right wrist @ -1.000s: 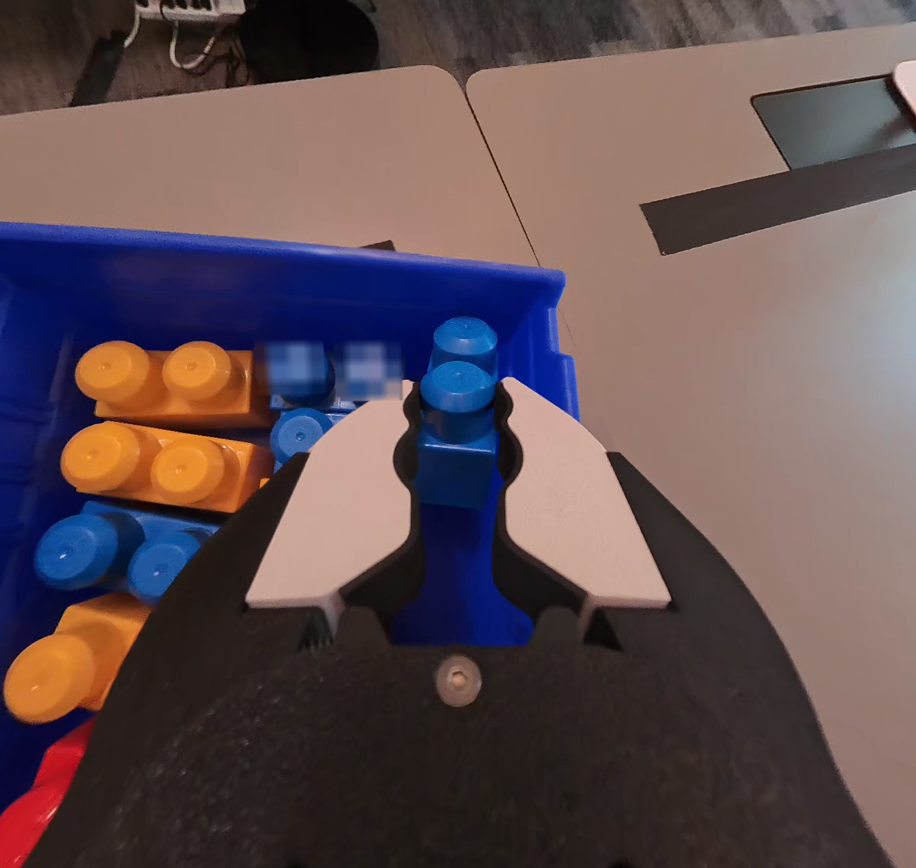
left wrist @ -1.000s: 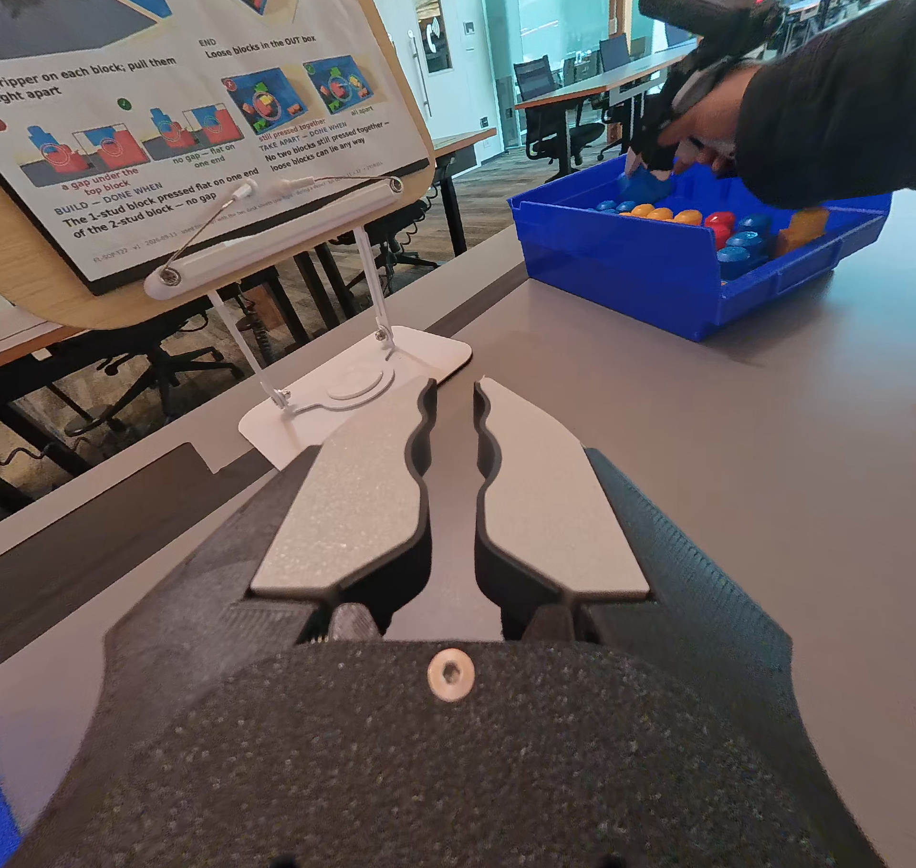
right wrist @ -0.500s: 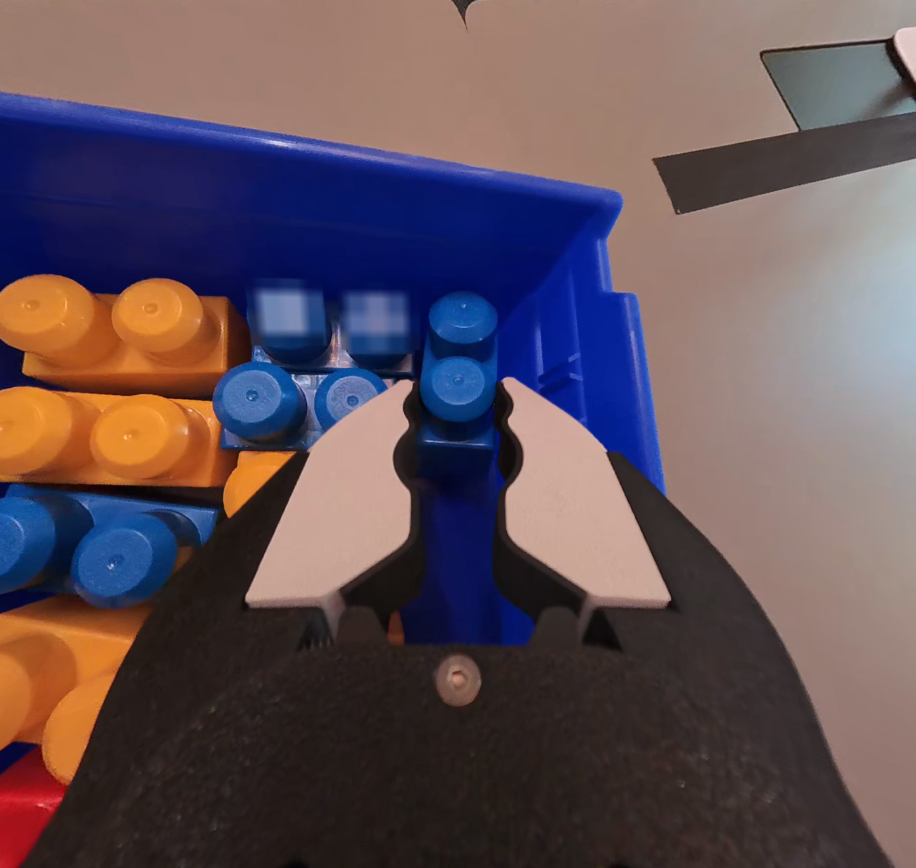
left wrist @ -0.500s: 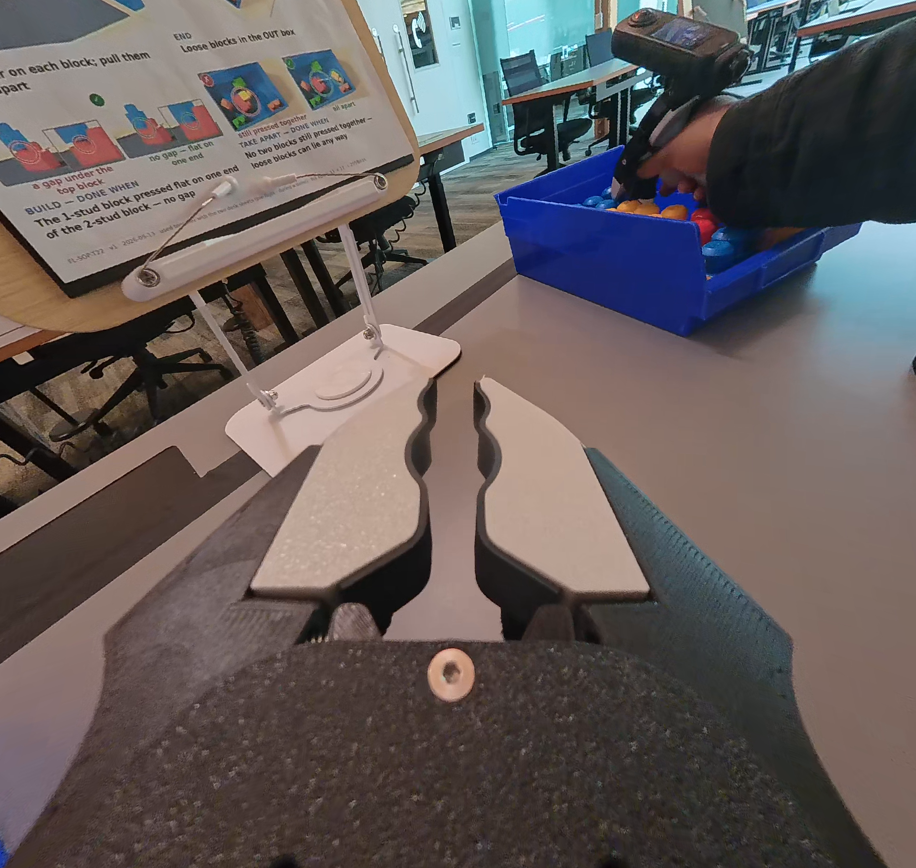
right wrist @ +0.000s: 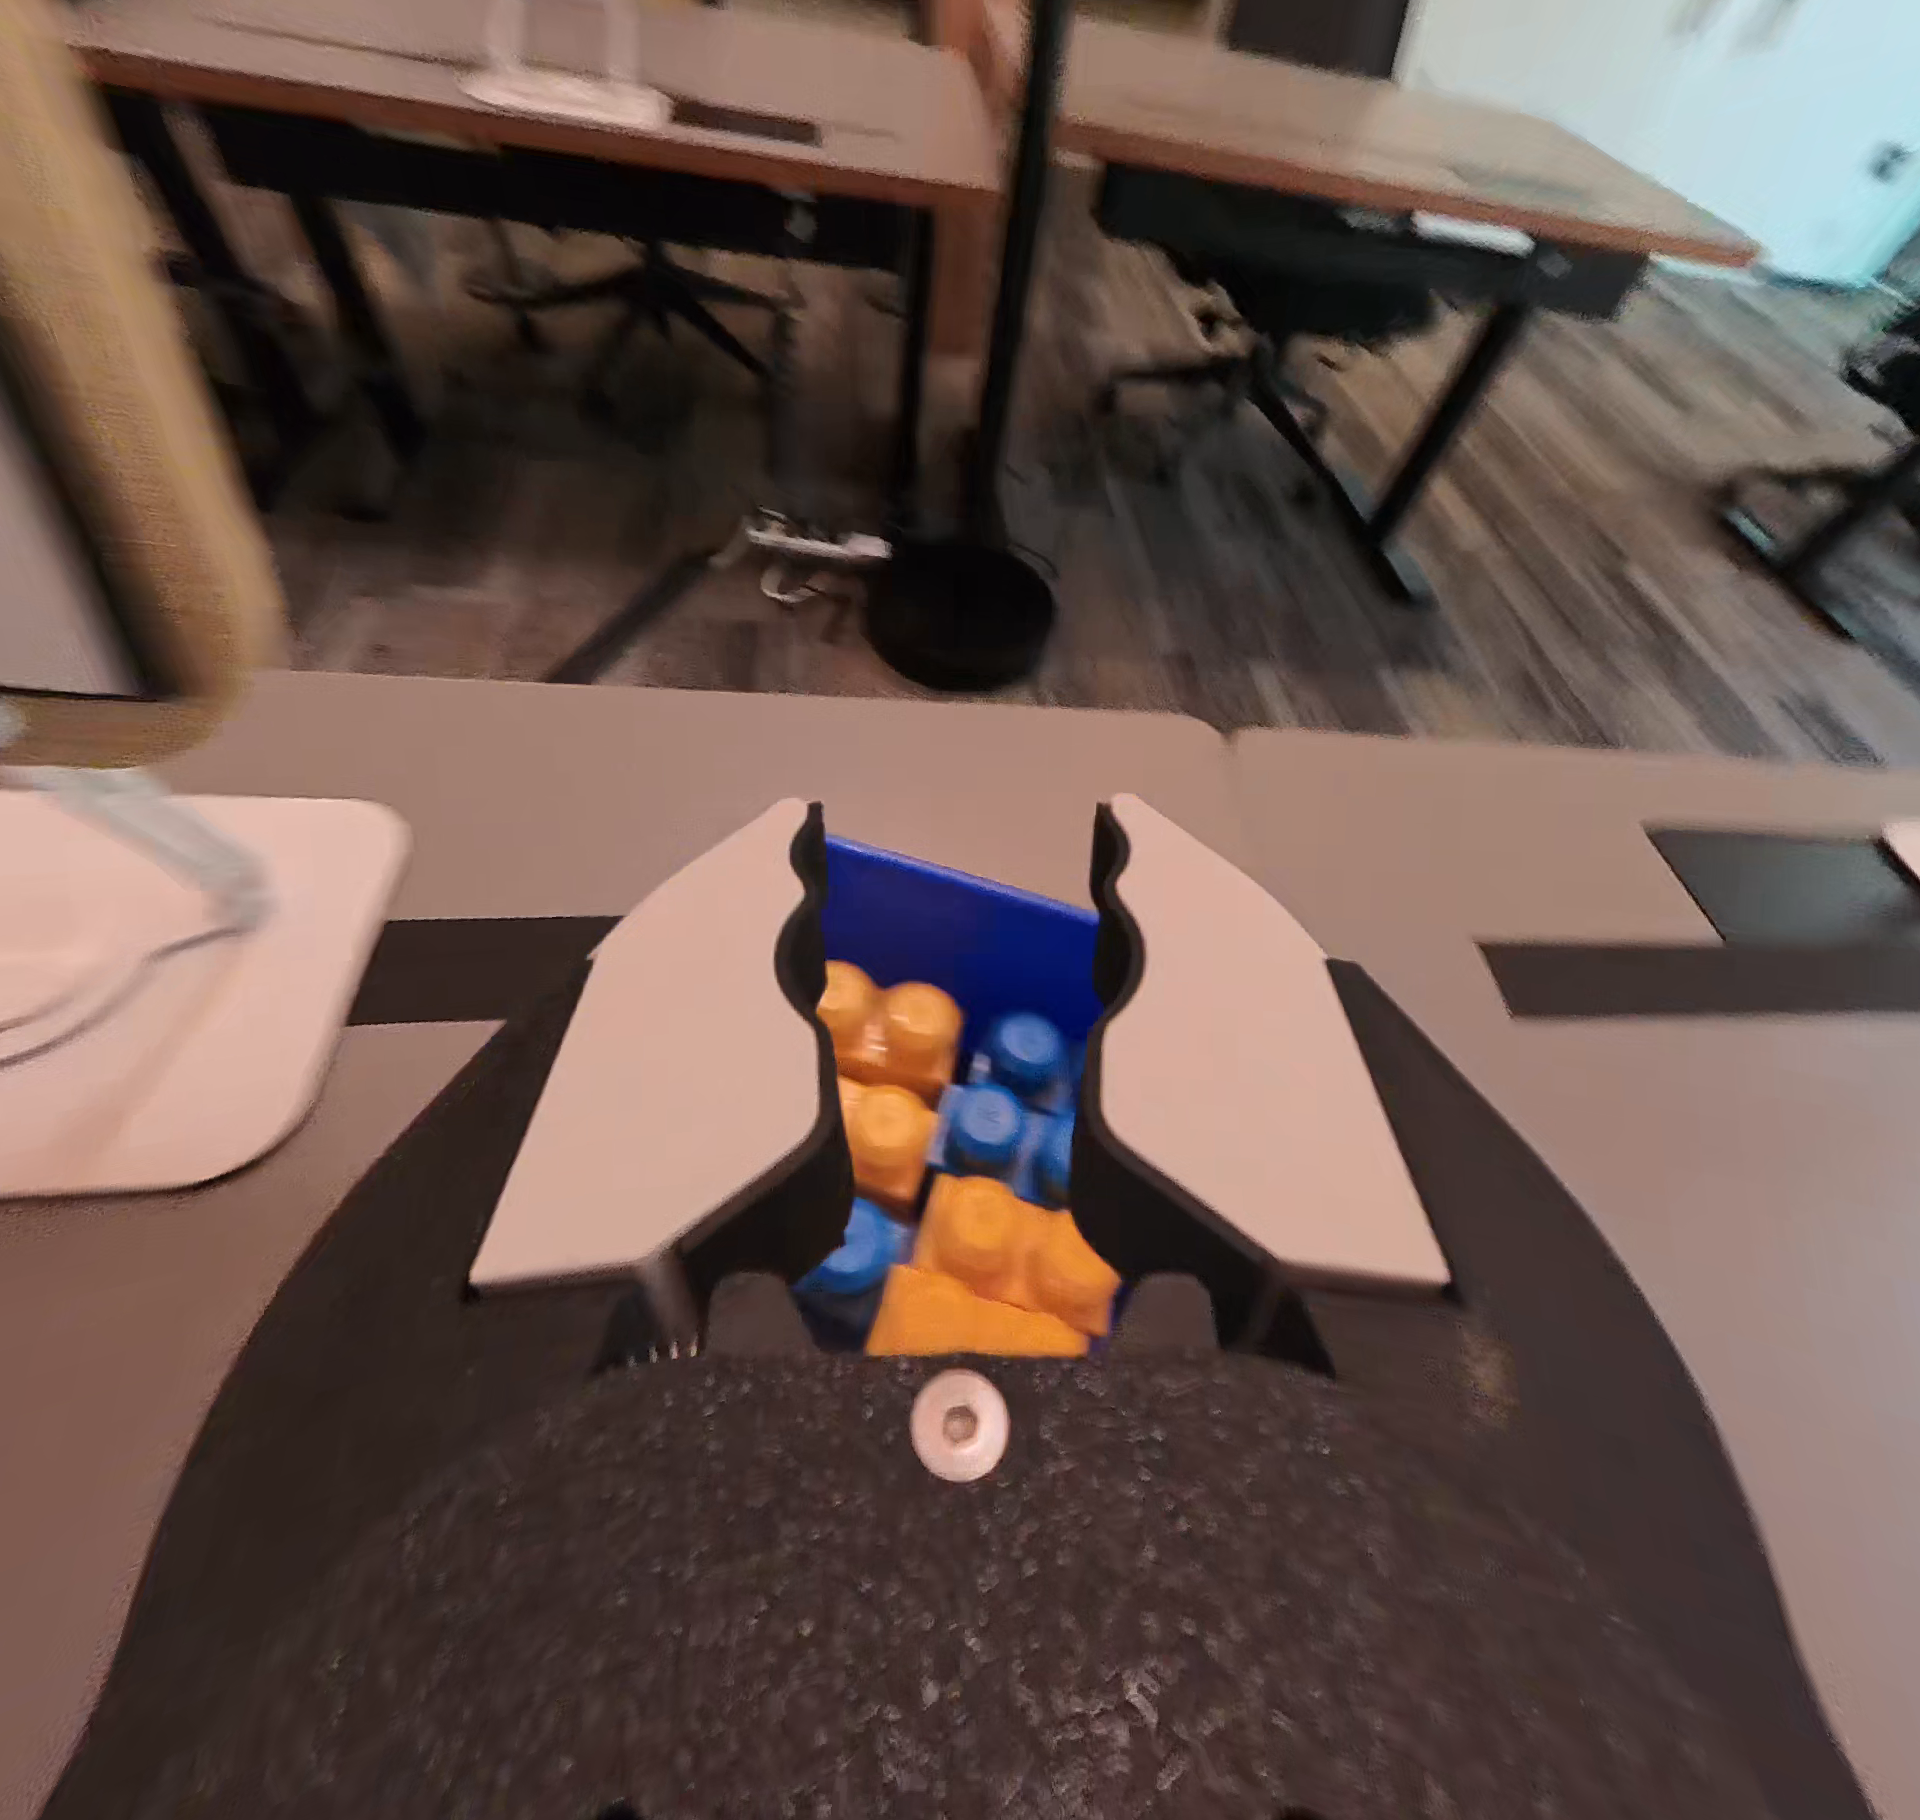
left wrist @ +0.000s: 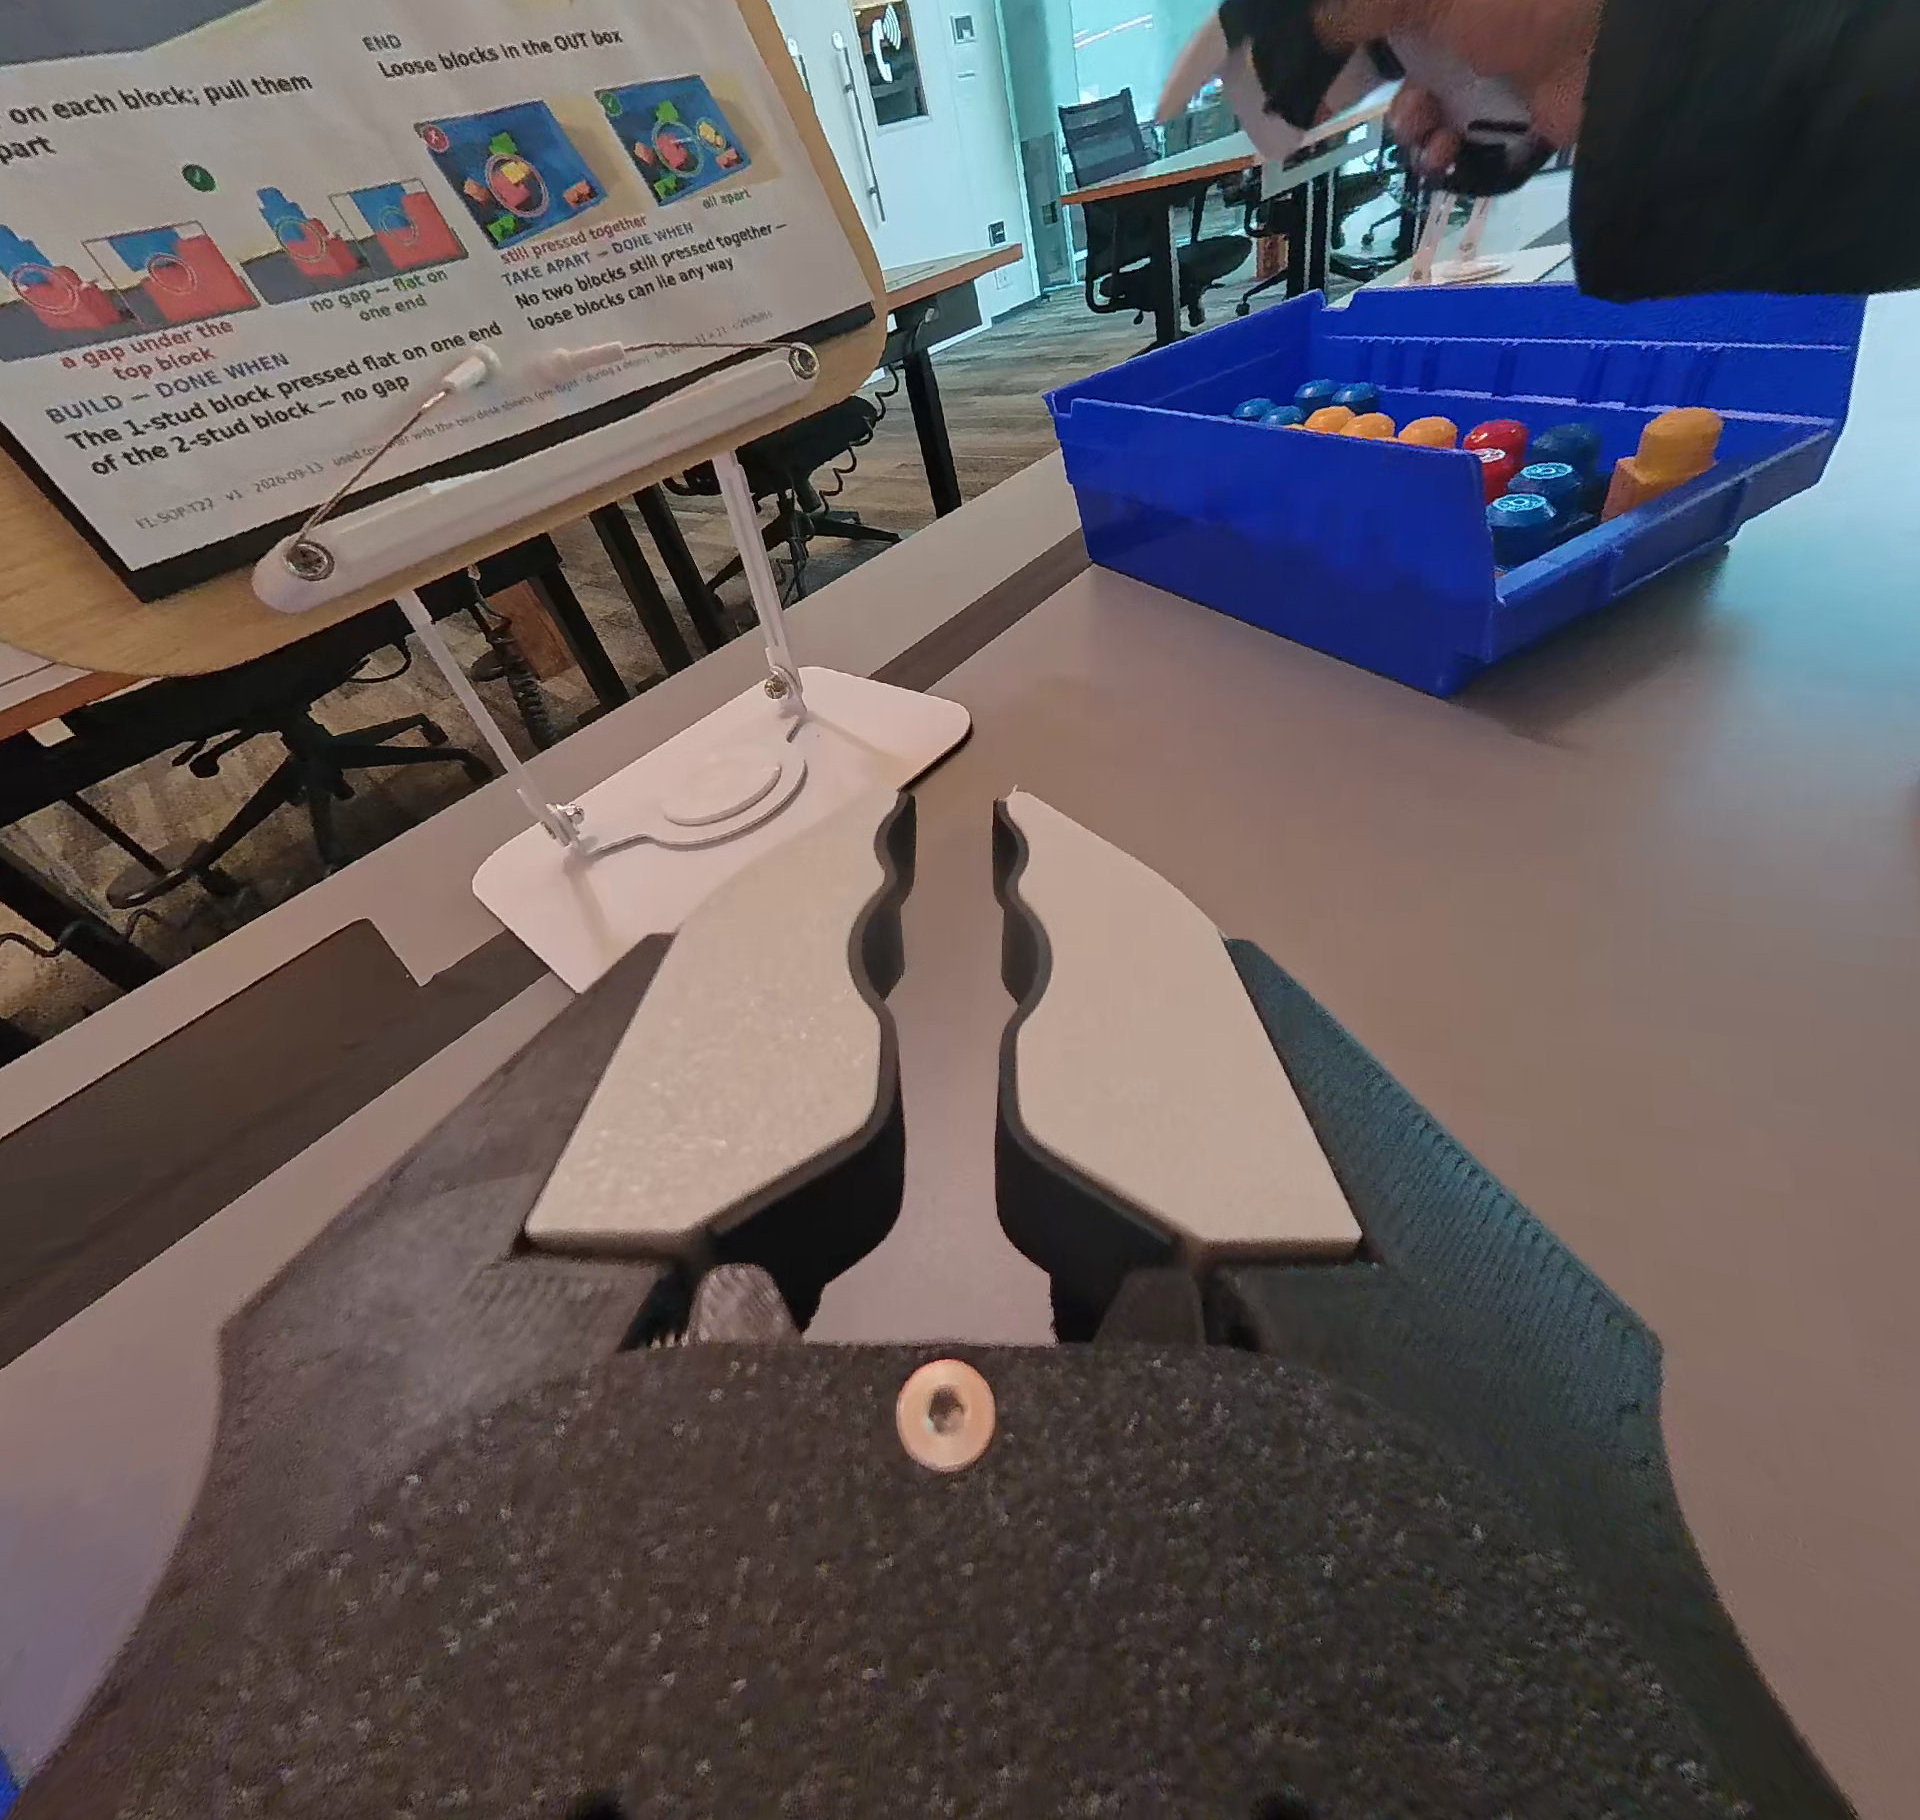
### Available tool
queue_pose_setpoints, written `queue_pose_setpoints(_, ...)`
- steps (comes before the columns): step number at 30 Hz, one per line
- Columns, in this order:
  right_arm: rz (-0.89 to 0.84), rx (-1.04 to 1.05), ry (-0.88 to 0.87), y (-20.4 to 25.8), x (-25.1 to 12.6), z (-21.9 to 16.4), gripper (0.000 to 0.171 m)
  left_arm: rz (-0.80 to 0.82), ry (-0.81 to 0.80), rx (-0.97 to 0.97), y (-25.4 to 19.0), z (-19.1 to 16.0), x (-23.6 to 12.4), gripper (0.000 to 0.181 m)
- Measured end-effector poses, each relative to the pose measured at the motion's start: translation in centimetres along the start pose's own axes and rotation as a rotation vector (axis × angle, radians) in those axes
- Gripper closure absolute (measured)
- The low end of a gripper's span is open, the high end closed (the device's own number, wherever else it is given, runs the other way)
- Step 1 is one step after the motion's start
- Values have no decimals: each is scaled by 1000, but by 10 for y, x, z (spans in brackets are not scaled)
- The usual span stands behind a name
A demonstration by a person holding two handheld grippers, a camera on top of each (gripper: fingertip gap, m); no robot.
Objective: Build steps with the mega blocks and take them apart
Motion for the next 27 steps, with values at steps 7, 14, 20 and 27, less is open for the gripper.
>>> queue_pose_setpoints(7, 452, -249, 78, 149, -63, -29, 123, 60, -7, -18, 9, -1, -3, 172)
queue_pose_setpoints(14, 879, -628, 401, 249, -140, -157, 125, 157, 22, -87, 28, -10, -7, 175)
queue_pose_setpoints(20, 1065, -908, 539, 275, -178, -238, 124, 204, 71, -107, 37, -20, -8, 181)
queue_pose_setpoints(27, 1105, -971, 596, 292, -183, -264, 124, 216, 106, -108, 40, -27, -7, 181)
Point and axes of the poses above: each gripper's, where its closed fingertips meet, x out along the fingers, z out of its top, y = z × x across the jaws, the point moved 1 cm from there along -x, back along the fingers, and after that the axes turned 14 degrees about x, right-handed, at the moved point
